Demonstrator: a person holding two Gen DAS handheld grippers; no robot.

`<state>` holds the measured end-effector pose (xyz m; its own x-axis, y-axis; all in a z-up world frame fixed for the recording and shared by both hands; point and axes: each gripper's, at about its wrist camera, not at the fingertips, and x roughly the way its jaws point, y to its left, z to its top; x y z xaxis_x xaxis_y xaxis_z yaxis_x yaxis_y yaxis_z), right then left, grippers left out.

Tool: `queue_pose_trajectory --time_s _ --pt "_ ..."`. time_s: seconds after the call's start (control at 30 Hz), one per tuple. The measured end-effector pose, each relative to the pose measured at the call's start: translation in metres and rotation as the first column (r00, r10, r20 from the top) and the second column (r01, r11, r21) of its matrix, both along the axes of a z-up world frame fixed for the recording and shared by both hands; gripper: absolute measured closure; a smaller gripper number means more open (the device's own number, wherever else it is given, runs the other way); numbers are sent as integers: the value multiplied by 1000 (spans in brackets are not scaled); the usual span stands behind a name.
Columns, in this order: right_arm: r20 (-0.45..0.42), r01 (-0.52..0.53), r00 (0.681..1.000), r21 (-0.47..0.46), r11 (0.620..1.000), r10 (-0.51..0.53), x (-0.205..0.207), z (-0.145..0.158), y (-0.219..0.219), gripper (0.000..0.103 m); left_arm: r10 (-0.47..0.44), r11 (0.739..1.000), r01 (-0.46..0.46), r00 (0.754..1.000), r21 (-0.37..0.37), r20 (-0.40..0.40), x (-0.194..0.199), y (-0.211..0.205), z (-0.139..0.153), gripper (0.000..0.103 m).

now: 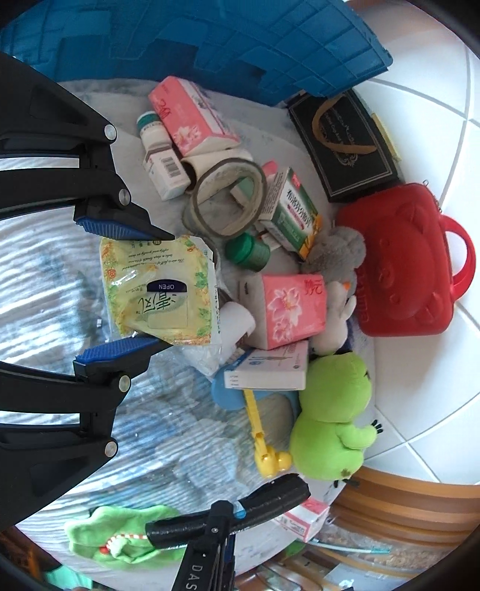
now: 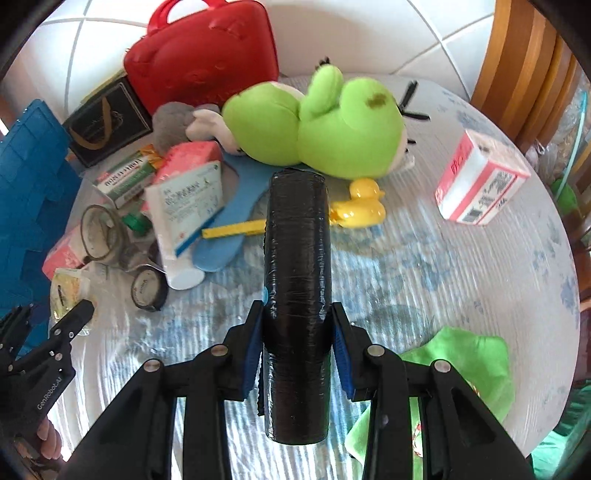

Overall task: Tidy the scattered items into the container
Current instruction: 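Lift and carry the black cylinder and yellow tissue pack over the crate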

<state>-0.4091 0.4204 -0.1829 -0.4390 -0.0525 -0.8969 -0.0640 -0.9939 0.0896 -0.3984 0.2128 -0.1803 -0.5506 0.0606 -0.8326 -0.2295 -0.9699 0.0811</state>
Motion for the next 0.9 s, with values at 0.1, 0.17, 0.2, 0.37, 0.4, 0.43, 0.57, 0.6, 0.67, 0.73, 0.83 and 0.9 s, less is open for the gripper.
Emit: queue_pose_trajectory --time_s 0.1,0.17,0.2,0.37,0.4,0.43,0.57,0.6,0.67,0.73,0.83,0.9 --pt "-50 -56 997 9 998 57 -25 39 -25 69 20 1000 -21 998 -9 -59 1 -18 29 58" --pt "-86 -99 991 3 995 99 -27 65 -44 69 46 999 -47 995 -10 -89 1 -37 50 58" --pt "-103 -124 987 4 992 123 -29 77 -57 69 60 998 -61 993 -8 -102 2 -47 60 58" --pt "-171 -241 955 18 970 240 -38 127 -134 69 131 991 -133 978 2 -163 4 -105 109 58" --pt "-184 -263 947 22 965 262 -40 137 -151 69 145 989 -147 974 4 -175 5 -118 119 58" --pt "-196 -285 938 27 958 284 -41 146 -167 69 160 987 -162 969 8 -189 5 -131 129 57" --pt "-255 -362 898 34 932 358 -45 184 -236 69 243 970 -241 935 40 -258 10 -197 176 57" --pt "-272 -384 885 32 923 378 -44 194 -255 69 264 964 -263 925 42 -273 13 -215 186 57" --pt "-300 -428 857 36 903 418 -42 212 -292 69 302 952 -304 903 44 -305 19 -249 204 57" --pt "-327 -469 828 39 882 455 -39 228 -329 69 343 938 -343 887 56 -309 24 -287 217 57" --pt "-343 -528 793 25 849 504 -34 242 -386 69 411 910 -410 865 68 -287 29 -344 227 57" --pt "-351 -570 765 23 822 540 -27 248 -425 69 456 886 -460 848 51 -269 33 -380 226 57"
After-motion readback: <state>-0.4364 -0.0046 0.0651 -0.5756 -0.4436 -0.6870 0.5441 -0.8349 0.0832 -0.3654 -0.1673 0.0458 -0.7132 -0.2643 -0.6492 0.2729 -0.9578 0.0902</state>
